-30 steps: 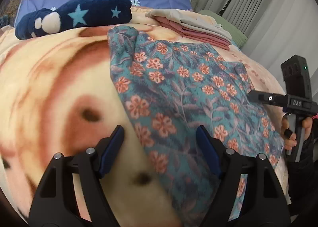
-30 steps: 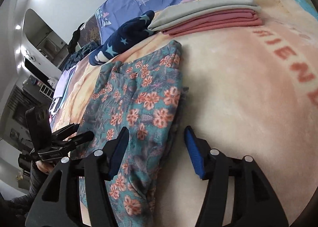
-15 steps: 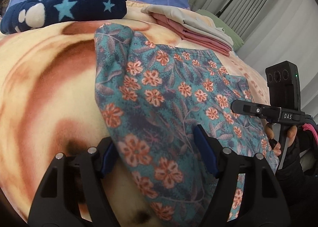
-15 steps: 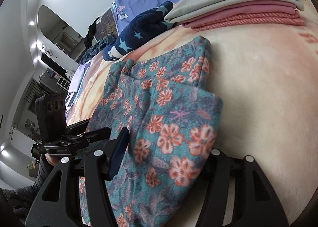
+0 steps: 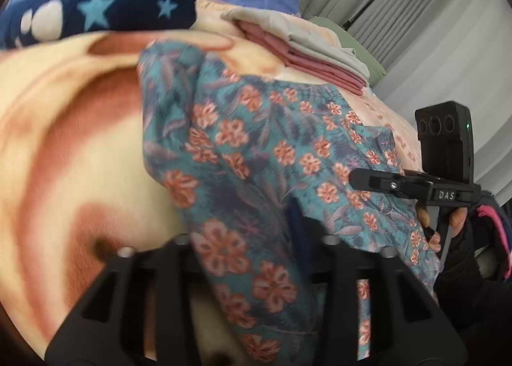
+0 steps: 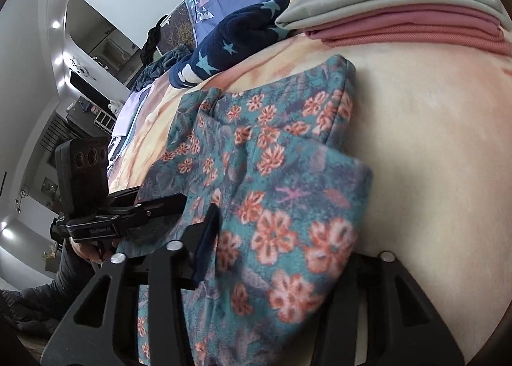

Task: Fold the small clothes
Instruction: 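Grasp the folded shirt bundle with both grippers at its edge, then lift the bundle with both grippers and carry it across the bed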

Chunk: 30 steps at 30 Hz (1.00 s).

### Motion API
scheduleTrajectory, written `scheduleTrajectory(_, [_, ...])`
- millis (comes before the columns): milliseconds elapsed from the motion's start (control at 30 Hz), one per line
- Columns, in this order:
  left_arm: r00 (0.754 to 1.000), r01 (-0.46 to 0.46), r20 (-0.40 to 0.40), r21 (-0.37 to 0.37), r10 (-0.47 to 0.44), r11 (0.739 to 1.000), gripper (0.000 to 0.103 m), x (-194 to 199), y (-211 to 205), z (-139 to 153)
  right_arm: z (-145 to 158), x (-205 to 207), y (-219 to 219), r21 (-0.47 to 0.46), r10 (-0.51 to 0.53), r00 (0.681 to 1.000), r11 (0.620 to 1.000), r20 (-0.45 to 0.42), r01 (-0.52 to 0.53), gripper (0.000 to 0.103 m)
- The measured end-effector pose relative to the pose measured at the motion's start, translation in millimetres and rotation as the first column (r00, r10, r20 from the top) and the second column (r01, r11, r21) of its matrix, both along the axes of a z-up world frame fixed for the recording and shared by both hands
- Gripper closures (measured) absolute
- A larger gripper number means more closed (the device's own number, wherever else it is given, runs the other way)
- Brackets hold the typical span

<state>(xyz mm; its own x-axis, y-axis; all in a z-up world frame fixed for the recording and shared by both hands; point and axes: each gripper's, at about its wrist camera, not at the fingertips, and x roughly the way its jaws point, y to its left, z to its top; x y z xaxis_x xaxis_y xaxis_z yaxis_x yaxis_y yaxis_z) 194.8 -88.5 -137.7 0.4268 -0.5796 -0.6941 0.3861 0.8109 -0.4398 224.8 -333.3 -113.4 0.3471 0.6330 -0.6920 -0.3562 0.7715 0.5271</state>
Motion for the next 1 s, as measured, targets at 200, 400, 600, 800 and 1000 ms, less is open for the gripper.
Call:
scheduleTrajectory(200, [0.988,0.003,0.152,0.111,-0.020,0.994,0.082,-28.5,-18.7,46.6,36.8,-30.1,5.7,-0.009,-0.032,0.991,0.999,0.131,0.034,0.080])
scheduleTrajectory(400, [0.947,0.007,0.318,0.115,-0.044,0.993,0.082,-63.1,-33.5,108.2,96.6,-78.0,4.3,-0.030,-0.062,0.937,0.997,0.344,0.077,0.081])
scheduleTrajectory(600, [0.895,0.046,0.433,0.145,-0.106,0.988,0.082,-79.0,-81.0,160.5,146.5,-119.4,-29.3,-0.027,-0.140,0.862,0.984,0.488,0.176,0.081])
scheduleTrajectory(800, [0.831,0.148,0.506,0.202,-0.232,0.968,0.081,-82.6,-168.7,203.4,187.0,-157.0,-96.9,-0.007,-0.244,0.780,0.953,0.576,0.303,0.081])
scheduleTrajectory(1000, [0.772,0.240,0.532,0.263,-0.348,0.934,0.081,-59.2,-270.3,231.3,222.8,-168.3,-174.1,-0.034,-0.327,0.723,0.899,0.608,0.436,0.081])
